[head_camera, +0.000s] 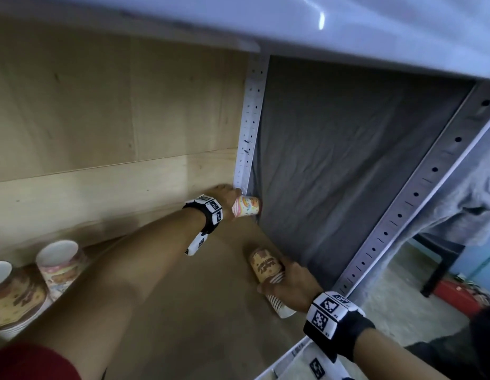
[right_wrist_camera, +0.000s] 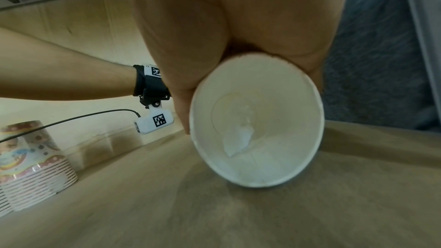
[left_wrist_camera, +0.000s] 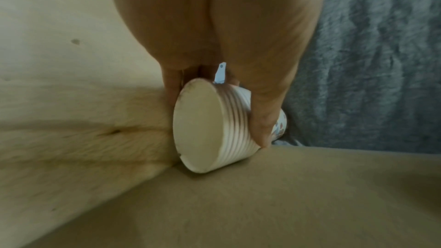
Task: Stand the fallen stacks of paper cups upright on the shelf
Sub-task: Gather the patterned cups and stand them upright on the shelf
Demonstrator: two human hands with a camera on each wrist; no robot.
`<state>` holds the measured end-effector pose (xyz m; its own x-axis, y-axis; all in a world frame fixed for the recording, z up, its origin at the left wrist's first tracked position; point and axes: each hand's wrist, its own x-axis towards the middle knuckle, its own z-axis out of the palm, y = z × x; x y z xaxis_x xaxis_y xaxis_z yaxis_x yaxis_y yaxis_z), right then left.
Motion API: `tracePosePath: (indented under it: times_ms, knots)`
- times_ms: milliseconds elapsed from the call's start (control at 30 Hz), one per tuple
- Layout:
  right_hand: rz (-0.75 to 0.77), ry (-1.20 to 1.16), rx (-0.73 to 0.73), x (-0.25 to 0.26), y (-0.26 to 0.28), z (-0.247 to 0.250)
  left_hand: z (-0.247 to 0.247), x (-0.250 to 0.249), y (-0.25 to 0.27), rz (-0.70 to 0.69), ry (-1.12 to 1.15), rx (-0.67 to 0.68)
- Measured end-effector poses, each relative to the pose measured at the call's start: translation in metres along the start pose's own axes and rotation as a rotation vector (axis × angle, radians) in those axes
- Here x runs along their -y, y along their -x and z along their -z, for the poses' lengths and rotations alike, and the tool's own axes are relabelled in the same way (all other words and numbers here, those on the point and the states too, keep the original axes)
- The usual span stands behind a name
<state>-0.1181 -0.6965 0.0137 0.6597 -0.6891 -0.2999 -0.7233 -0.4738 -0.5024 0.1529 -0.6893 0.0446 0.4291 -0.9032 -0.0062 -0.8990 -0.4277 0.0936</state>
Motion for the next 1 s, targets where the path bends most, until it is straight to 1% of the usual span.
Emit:
tracePosePath:
  times_ms: [200, 500, 733, 867, 1000]
  knots:
    - [0.001, -0.001, -0.004, 0.003, 0.0, -0.001, -0.001, 0.002, 0.001, -0.007, -0.043, 0.001]
    - [-0.016, 0.028, -0.021, 0.006, 0.003, -0.001, 0.002, -0.001, 0.019, 0.044, -0.012, 0.048]
    - [-0.052, 0.11, -0.035, 0.015, 0.009, -0.001, -0.004, 0.008, 0.037, 0.075, 0.118, 0.048]
    - [-0.058, 0.093, -0.068, 0.023, 0.015, 0.004, 0.012, 0.006, 0.069, 0.089, 0.197, 0.011]
    - [-0.022, 0.054, -0.134, 0.035, 0.018, 0.007, 0.023, 0.005, 0.1, 0.148, 0.348, -0.029]
